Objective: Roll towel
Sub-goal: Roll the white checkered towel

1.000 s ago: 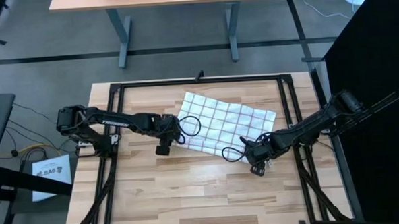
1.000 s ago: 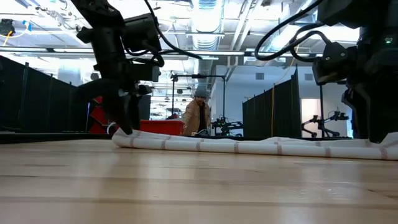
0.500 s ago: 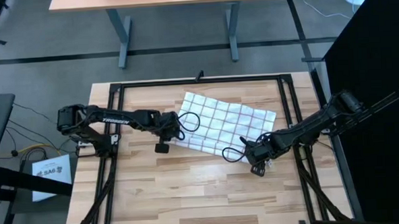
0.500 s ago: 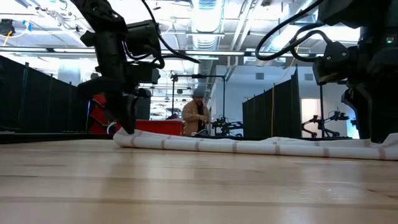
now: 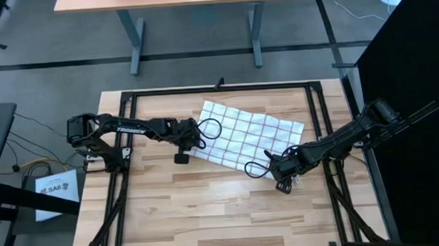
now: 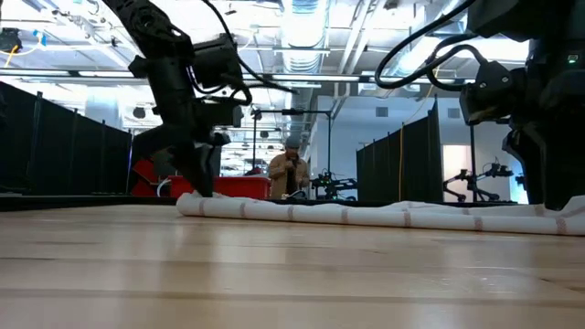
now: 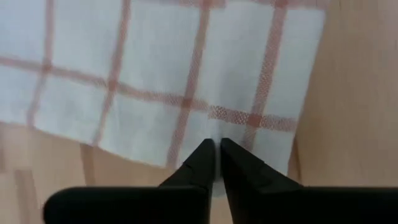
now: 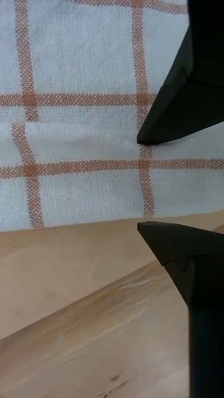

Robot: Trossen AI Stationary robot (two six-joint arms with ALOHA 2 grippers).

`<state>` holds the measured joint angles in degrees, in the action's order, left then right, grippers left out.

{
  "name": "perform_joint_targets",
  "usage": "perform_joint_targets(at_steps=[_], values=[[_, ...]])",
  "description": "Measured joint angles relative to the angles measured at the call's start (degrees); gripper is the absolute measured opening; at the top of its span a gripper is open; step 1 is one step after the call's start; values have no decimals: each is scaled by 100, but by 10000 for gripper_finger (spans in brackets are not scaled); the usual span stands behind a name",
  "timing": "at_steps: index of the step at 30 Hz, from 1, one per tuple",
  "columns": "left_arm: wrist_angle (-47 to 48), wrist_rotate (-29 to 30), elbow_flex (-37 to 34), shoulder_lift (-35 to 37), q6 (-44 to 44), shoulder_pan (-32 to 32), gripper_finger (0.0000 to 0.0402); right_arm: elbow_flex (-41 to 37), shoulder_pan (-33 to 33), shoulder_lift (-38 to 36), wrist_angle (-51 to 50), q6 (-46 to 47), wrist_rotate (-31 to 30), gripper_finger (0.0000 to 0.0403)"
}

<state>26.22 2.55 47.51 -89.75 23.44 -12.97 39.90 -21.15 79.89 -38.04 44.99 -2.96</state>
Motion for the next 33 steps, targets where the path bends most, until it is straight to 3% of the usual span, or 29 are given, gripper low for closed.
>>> perform_joint_targets(at_steps=[4,8,14,16,22,26,33], values=[[717,391,10,121,-312,-6,68,-2,0,-6,-82,-2,0,211],[1391,406,225,493,-822,36,113,-2,0,-8,5,-108,0,218],[1031,925,420,999,-819,88,152,-2,74,-8,62,-334,-4,219],[1119,834,529,1092,-917,179,156,-2,100,-8,211,-469,-3,219],[1422,-348,384,988,-608,669,151,0,110,39,1142,-946,-2,219],[895,-218,98,687,-582,830,145,0,235,228,913,-946,-4,219],[30,226,-68,68,-582,410,143,0,442,561,668,-983,-8,219]])
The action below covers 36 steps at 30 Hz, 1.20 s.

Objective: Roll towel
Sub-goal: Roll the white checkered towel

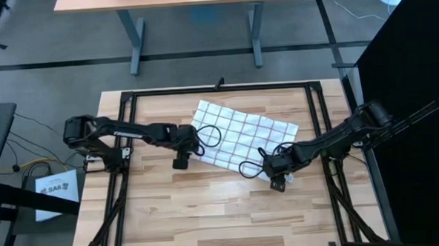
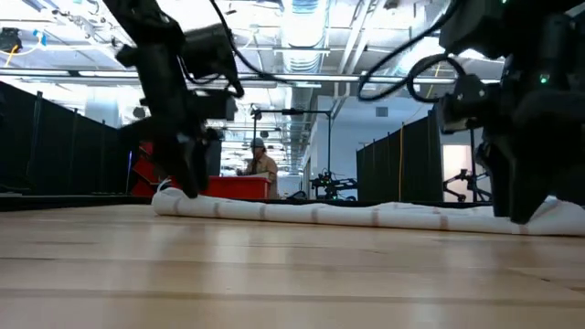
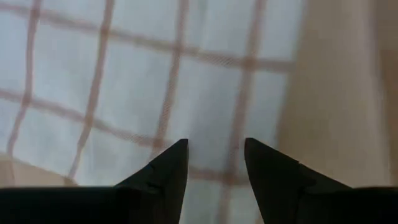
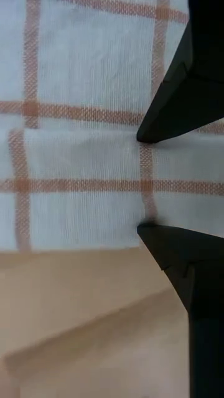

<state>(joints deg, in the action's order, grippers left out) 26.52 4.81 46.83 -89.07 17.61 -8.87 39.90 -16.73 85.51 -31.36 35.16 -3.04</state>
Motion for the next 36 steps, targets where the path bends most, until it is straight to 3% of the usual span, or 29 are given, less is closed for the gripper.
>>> perform_joint_targets(at_steps=[6,11,17,19,26,32,36], values=[[127,-453,-2,-207,-983,122,143,6,-15,-17,-365,-233,-18,219],[126,-423,11,-134,-2394,646,143,6,-16,-23,-605,-745,-16,219],[-1,-74,13,-130,-3185,1321,143,7,2,-35,-510,-1302,-7,219],[197,216,91,-130,-3055,1438,143,82,2,-41,-573,-1306,-14,219],[1377,1054,888,-125,-1407,1612,143,883,-140,-408,-1630,-1263,-319,219],[1757,988,1344,-125,-871,1750,143,1088,-501,-632,-1336,-604,-173,219],[1749,785,1342,-124,-701,1883,143,1097,-793,-364,-1140,-317,-131,219]])
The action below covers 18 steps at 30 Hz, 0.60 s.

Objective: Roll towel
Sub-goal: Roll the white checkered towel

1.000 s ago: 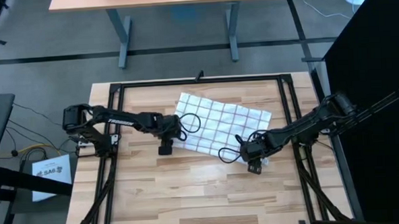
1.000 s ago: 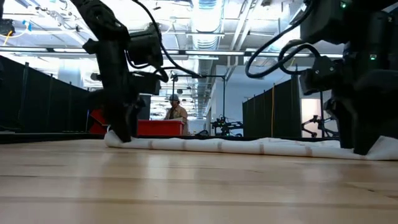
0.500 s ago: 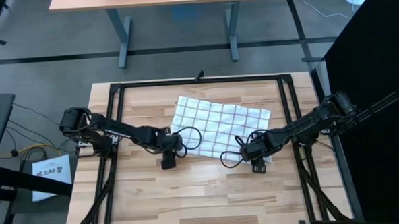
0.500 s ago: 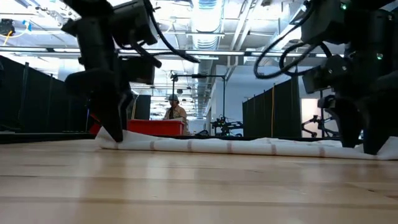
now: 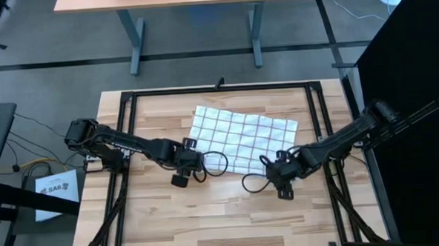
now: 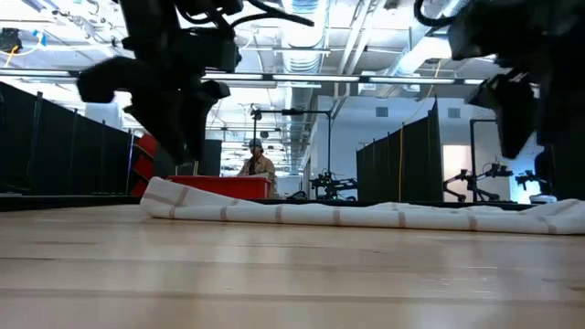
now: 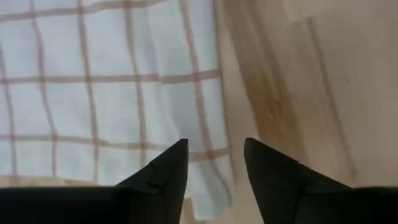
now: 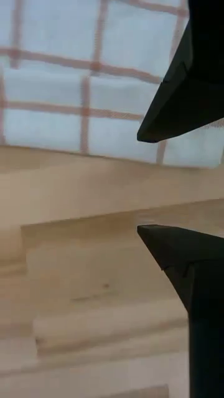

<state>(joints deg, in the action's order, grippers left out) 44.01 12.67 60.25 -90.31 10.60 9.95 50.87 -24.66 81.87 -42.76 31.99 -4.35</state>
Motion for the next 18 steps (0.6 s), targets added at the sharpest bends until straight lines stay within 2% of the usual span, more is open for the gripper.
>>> perform_joint_targets(at_steps=[9,18], values=[[-518,-352,-524,3,-54,-110,143,-13,11,841,-53,103,-171,219],[-1087,-333,-915,1,-108,-90,143,-134,238,1287,85,106,-180,219]])
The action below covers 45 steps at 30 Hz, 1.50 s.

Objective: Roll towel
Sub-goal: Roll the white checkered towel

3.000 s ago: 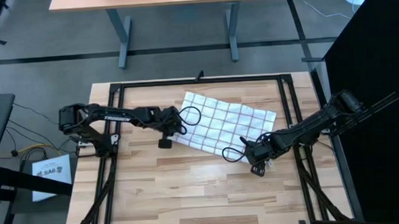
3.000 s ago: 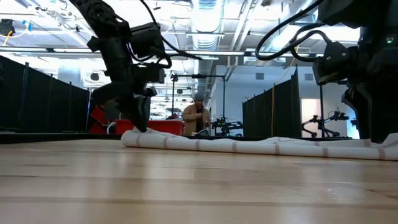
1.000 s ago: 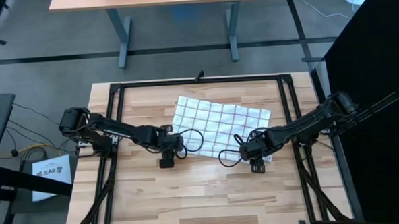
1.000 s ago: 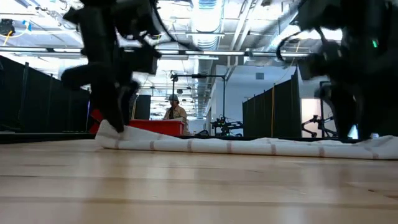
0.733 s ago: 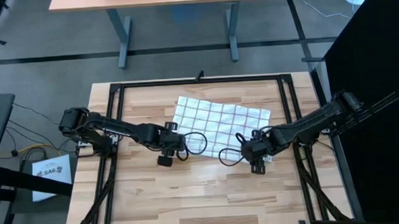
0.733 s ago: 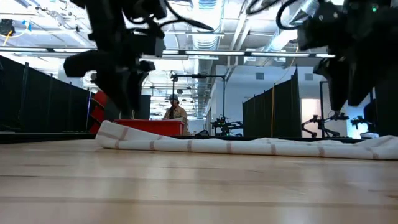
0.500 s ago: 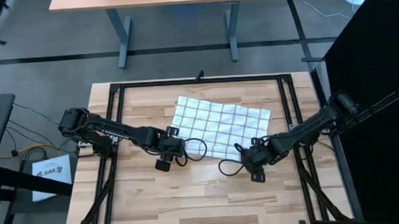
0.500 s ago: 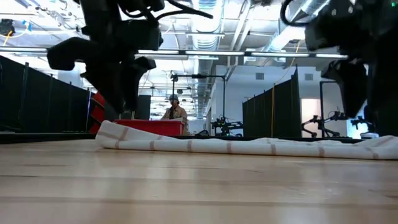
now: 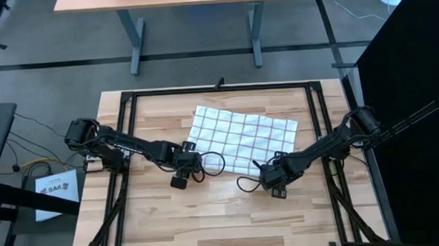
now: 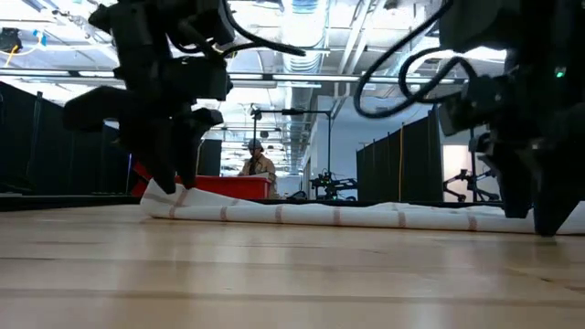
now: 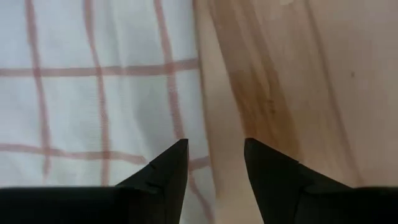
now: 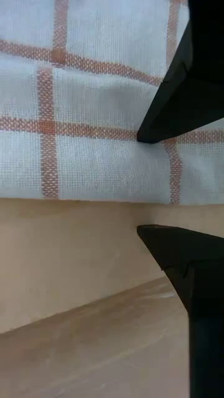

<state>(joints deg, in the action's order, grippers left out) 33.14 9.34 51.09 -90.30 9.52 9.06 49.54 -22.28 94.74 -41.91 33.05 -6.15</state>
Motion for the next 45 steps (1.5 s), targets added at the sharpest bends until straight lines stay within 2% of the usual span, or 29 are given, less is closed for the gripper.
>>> perform_joint_targets(at_steps=[9,17,22,32,36,39,42,45], values=[[-655,324,-330,-28,-256,-188,143,-98,113,-9,180,-187,2,219],[-889,496,-409,-546,-83,-201,143,-107,150,0,229,-222,-40,219],[-995,724,-412,-576,-289,-214,142,-107,129,4,257,-122,-86,219],[-1202,799,-429,-585,-449,-271,102,-107,70,9,252,65,-179,191],[-1264,864,-433,-597,-485,-275,62,-105,67,15,230,263,-183,149],[-1252,849,-433,-601,-612,-276,15,-105,67,17,192,508,-228,85],[-1164,730,-426,-595,-844,-269,6,-107,-23,15,214,699,-251,17],[-807,437,-344,-521,-1115,-203,2,-113,-201,7,364,1038,-214,8]])
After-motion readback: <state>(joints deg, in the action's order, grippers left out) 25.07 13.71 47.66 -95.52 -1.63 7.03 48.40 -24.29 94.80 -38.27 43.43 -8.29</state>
